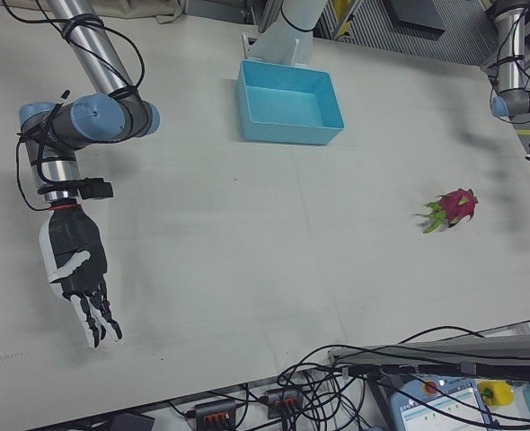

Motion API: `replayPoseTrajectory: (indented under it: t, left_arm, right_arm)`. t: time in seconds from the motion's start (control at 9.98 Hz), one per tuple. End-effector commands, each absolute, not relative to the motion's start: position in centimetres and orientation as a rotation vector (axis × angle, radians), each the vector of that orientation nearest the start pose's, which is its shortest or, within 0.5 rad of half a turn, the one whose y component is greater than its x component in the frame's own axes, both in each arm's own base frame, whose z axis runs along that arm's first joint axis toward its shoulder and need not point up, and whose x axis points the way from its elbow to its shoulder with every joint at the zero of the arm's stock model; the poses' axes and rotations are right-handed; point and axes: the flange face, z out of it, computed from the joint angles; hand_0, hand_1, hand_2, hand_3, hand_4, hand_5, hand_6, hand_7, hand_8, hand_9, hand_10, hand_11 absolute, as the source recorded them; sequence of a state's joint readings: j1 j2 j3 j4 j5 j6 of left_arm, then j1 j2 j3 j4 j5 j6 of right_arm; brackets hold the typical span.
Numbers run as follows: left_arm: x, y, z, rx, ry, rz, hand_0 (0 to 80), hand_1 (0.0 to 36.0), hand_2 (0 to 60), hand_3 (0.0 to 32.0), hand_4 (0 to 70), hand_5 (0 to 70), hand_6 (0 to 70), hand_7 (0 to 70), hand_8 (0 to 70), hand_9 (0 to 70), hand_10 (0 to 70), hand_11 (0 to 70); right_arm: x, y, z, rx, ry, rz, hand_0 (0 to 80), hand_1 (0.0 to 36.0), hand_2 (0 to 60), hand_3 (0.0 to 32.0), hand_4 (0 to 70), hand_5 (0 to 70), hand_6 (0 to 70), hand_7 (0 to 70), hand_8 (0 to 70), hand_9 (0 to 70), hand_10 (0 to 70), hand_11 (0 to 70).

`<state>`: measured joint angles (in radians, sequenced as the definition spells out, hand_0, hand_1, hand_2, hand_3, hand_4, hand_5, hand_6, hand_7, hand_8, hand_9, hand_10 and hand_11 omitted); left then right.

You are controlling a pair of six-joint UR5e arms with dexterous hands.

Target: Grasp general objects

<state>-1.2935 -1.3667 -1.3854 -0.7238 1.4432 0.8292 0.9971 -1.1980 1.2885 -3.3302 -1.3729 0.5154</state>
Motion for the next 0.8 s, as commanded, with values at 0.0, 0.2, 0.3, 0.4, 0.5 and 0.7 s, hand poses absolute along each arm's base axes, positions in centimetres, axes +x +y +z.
replayPoseTrajectory:
  t: [0.0, 0.2, 0.3, 0.4, 0.5, 0.7]
  left_arm:
    - [-3.1, -42.8, 79.1, 0.696, 2.100, -1.407, 52.4, 13.6, 0.0, 10.4, 14.4, 0.0, 0.0, 0.2, 0.0, 0.0, 1.4, 4.0]
    - [-3.0, -42.8, 79.0, 0.695, 2.100, -1.406, 52.6, 13.3, 0.0, 12.4, 12.4, 0.0, 0.0, 0.0, 0.0, 0.0, 0.7, 3.1]
    - [-3.0, -42.8, 78.9, 0.696, 2.103, -1.404, 52.8, 14.3, 0.1, 12.6, 12.6, 0.0, 0.0, 0.0, 0.0, 0.0, 0.8, 3.3]
    - [-2.9, -43.0, 78.7, 0.693, 2.107, -1.402, 52.7, 15.7, 3.7, 11.2, 13.3, 0.0, 0.0, 0.2, 0.0, 0.0, 1.2, 3.9]
    - [-2.9, -43.1, 78.5, 0.692, 2.114, -1.397, 57.4, 30.6, 50.4, 9.0, 14.1, 0.0, 0.6, 3.3, 0.0, 0.0, 3.1, 7.7]
    - [-2.2, -44.6, 76.5, 0.648, 2.127, -1.397, 80.0, 36.0, 60.0, 0.0, 41.7, 0.0, 14.8, 29.0, 1.9, 4.4, 7.6, 15.8]
  right_arm:
    - [-21.5, -61.4, 63.2, 0.866, 1.862, -2.257, 0.0, 0.0, 0.0, 0.0, 0.0, 0.0, 0.0, 0.0, 0.0, 0.0, 0.0, 0.0]
    - [-21.5, -61.4, 63.2, 0.866, 1.862, -2.257, 0.0, 0.0, 0.0, 0.0, 0.0, 0.0, 0.0, 0.0, 0.0, 0.0, 0.0, 0.0]
    - [-21.5, -61.4, 63.2, 0.866, 1.862, -2.257, 0.0, 0.0, 0.0, 0.0, 0.0, 0.0, 0.0, 0.0, 0.0, 0.0, 0.0, 0.0]
    - [-21.5, -61.4, 63.2, 0.866, 1.862, -2.257, 0.0, 0.0, 0.0, 0.0, 0.0, 0.0, 0.0, 0.0, 0.0, 0.0, 0.0, 0.0]
    - [-21.5, -61.5, 63.2, 0.867, 1.863, -2.256, 0.0, 0.0, 0.0, 0.0, 0.0, 0.0, 0.0, 0.0, 0.0, 0.0, 0.0, 0.0]
    - [-21.5, -61.4, 63.2, 0.866, 1.862, -2.257, 0.0, 0.0, 0.0, 0.0, 0.0, 0.0, 0.0, 0.0, 0.0, 0.0, 0.0, 0.0]
